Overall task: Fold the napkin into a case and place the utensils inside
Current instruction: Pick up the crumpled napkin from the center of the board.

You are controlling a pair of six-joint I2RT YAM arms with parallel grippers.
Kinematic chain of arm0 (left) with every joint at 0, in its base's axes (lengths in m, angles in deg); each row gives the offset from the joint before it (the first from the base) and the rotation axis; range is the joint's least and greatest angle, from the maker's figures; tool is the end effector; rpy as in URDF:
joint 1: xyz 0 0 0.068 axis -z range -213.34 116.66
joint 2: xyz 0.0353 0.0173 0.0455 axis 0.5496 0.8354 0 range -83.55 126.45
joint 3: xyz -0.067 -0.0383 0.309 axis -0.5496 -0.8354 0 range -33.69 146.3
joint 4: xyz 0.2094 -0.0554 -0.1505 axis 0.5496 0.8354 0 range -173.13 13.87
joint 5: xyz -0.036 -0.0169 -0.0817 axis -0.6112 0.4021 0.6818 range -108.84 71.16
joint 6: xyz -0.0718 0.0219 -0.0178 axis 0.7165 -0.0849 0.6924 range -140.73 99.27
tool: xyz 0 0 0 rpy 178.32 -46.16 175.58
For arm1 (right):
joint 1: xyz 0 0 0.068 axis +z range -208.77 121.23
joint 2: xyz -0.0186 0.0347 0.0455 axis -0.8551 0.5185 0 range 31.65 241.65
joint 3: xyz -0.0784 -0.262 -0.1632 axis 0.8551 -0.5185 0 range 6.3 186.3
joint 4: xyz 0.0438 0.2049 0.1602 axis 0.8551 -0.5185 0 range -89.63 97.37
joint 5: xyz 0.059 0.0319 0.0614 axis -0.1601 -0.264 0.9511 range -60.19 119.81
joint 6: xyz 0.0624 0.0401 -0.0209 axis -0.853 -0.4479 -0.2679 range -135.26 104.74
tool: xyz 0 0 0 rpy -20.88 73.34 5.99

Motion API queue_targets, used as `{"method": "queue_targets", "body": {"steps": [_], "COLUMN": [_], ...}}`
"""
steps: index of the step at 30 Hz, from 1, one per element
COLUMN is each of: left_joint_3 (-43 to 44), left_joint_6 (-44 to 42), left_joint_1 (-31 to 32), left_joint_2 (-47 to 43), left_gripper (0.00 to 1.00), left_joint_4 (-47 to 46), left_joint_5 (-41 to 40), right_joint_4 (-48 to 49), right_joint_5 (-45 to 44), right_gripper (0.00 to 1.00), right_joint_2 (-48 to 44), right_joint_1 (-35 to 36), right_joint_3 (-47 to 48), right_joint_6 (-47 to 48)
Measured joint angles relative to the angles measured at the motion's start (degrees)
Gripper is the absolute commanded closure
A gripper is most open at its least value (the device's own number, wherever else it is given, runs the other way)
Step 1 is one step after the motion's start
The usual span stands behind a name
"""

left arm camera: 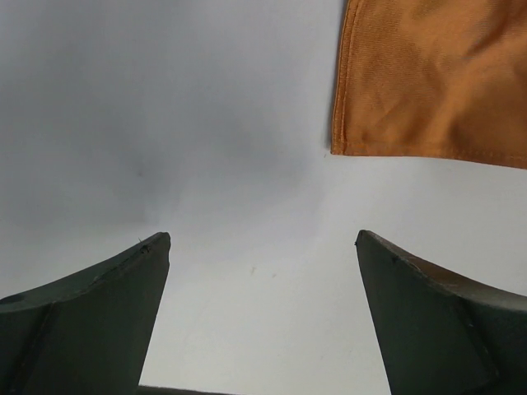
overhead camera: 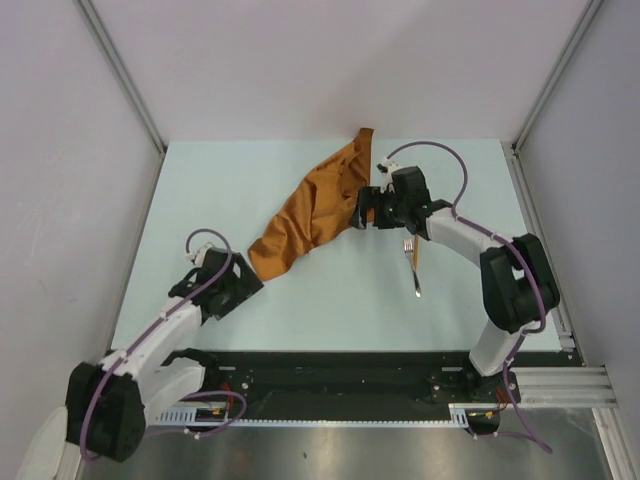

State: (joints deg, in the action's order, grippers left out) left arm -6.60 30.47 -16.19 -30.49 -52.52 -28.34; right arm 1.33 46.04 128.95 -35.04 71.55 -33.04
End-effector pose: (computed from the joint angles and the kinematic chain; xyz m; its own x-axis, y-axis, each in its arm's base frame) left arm 0.1543 -0.0363 0.1919 -0.6587 -0.6011 -0.4525 -0.4936 0.7991 -0.3431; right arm 0.3670 0.1814 0.2571 -0.7172 0.0050 -0.6968 -0.3872 0.8285 0.4045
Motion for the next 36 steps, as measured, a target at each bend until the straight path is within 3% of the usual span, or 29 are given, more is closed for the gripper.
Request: {"method": "queue_targets", "body": {"steps": [4,8,12,15,16,21,22,23,25,26,29,36], "left_joint_3": [0.0,2.8,7.04,9.46,9.77,8.98,8.55,8.35,7.82,7.56,7.3,7.67], "left_joint_6": [0.26,0.44,0.87,1.46,1.79,3.13,3.1,3.41,3.1,2.78,1.88,-2.19], "left_joint_1": [-0.31,-0.44,-0.46,-0.46,-0.48,-0.59,-0.63,-0.68,-0.68,-0.68,-0.68,-0.68], "left_joint_2": [8.85,15.91,24.33,29.11,30.1,31.58,31.56,31.43,31.06,30.56,28.3,16.39], "left_gripper": [0.03,0.06,0.16,0.28,0.42,0.72,0.83,0.88,1.0,1.0,1.0,1.0], "left_joint_4": [-6.51,-13.73,-19.8,-24.02,-25.18,-27.3,-27.45,-27.52,-26.88,-26.45,-23.43,-18.14], "left_joint_5": [2.86,4.17,5.38,6.56,6.78,7.04,6.93,6.88,6.71,6.67,5.75,5.6], "right_joint_4": [-1.88,-2.86,-3.1,-2.64,-2.62,-2.01,-2.01,-1.81,-1.81,-1.79,-1.88,-3.37], "right_joint_5": [-2.34,-1.31,-0.39,0.04,0.39,1.42,1.6,1.9,2.12,2.14,2.14,2.32], "right_gripper": [0.12,0.28,0.32,0.37,0.38,0.49,0.52,0.61,0.69,0.8,1.0,1.0], "right_joint_2": [5.57,8.26,10.03,11.32,12.07,17.53,18.71,19.3,20.15,20.48,20.72,19.47], "right_joint_1": [-1.38,-4.94,-7.87,-8.31,-8.2,-7.98,-7.98,-7.98,-7.98,-7.98,-8.0,-7.87], "right_joint_3": [4.39,5.01,5.01,5.2,5.6,9.38,10.23,10.8,12.15,12.66,13.16,13.62], "right_joint_6": [2.21,3.63,4.46,4.96,5.25,6.6,6.93,7.19,7.69,7.82,8.57,8.61]}}
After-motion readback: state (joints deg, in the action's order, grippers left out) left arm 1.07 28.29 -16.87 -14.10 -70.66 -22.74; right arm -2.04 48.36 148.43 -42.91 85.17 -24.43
